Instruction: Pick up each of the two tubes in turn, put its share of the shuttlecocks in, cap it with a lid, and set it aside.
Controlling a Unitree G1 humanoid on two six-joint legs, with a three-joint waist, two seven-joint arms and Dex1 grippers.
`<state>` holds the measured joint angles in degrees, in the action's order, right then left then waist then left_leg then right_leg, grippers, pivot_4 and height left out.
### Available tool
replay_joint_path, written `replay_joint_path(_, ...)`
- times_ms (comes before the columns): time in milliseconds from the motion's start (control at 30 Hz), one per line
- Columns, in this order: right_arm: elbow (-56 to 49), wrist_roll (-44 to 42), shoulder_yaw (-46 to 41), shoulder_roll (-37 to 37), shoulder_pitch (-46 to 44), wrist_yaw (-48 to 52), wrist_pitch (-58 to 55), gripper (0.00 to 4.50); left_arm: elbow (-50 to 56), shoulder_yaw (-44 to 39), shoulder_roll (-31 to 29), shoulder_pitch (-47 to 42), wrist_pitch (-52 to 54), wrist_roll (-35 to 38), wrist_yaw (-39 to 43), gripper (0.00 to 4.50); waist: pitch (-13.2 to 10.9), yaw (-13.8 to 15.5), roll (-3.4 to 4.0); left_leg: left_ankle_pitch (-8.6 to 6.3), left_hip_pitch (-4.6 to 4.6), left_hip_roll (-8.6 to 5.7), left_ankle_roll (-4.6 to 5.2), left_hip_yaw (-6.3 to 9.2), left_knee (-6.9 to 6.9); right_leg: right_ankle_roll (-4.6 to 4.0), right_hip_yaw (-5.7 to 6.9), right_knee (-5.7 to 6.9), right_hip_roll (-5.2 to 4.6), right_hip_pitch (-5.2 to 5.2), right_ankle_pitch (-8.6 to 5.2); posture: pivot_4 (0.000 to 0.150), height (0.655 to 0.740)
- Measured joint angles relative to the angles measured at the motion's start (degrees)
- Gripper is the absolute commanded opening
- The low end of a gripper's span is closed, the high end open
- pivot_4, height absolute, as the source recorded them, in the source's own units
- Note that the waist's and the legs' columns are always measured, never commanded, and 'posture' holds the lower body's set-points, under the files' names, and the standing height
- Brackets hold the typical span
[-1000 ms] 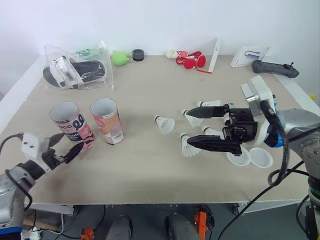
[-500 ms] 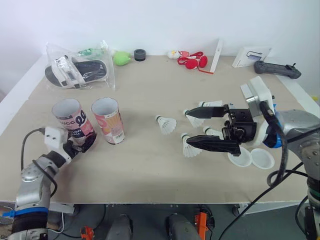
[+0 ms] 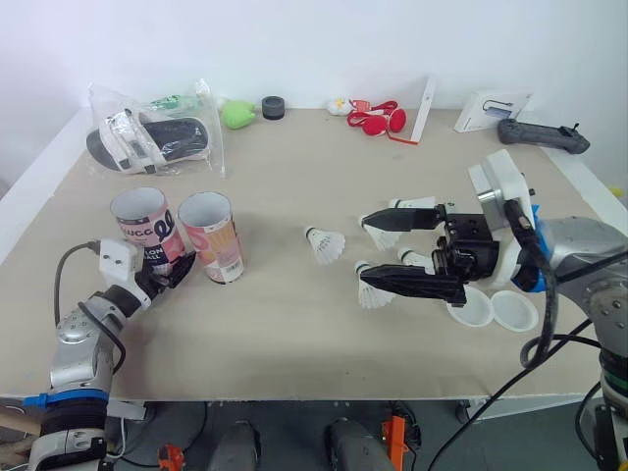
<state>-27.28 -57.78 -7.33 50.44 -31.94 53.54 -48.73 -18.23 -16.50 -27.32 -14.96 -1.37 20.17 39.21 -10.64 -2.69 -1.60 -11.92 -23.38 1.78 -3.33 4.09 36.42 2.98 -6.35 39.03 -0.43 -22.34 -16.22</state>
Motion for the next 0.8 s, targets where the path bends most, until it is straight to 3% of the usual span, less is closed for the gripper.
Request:
replay_joint_path(333, -0.7, -0.8, 0.0, 0.0, 0.1, -1.1, -0.9, 4.50, 3.9, -2.8, -0.6, 3.8, 2.5, 3.5, -1.0, 3.08, 0.0, -0.1, -0.01, 0.00, -0.03, 0.03, 0.00, 0.02, -0.02, -0.01, 0.01, 0.00, 0.03, -0.03, 0.00, 0.150, 0.7400)
replay_joint_path(467, -1.6, -1.9, -1.7, 1.6, 3.8, -1.1, -2.0, 4.50, 17.3, -5.0, -9.7, 15.9, 10.7, 7.4, 5.0, 3.08, 0.0, -0.1, -0.03, -0.03, -0.04, 0.03, -0.01, 0.02, -0.10, -0.05, 0.01, -0.01, -0.01, -0.07, -0.08, 0.150, 0.7400)
replay_joint_path(700, -3.3, 1.4, -4.4, 2.4, 13.9, -3.8, -1.3, 4.50, 30.2, -6.9, -20.9, 23.7, 19.1, 10.5, 13.1, 3.08, -0.1, 0.2, -0.14, 0.00, -0.01, 0.08, -0.02, -0.04, -0.07, 0.25, 0.06, -0.01, 0.00, -0.07, -0.27, 0.150, 0.7400)
replay_joint_path(800, -6.8, 2.4, -6.6, 2.4, 20.8, -7.2, -1.3, 4.50, 36.6, -10.3, -31.5, 27.8, 25.4, 12.3, 20.6, 3.08, -0.2, 0.0, -0.24, -0.02, 0.02, 0.25, -0.05, -0.12, -0.11, 0.13, 0.05, -0.02, 0.09, -0.11, -0.31, 0.150, 0.7400)
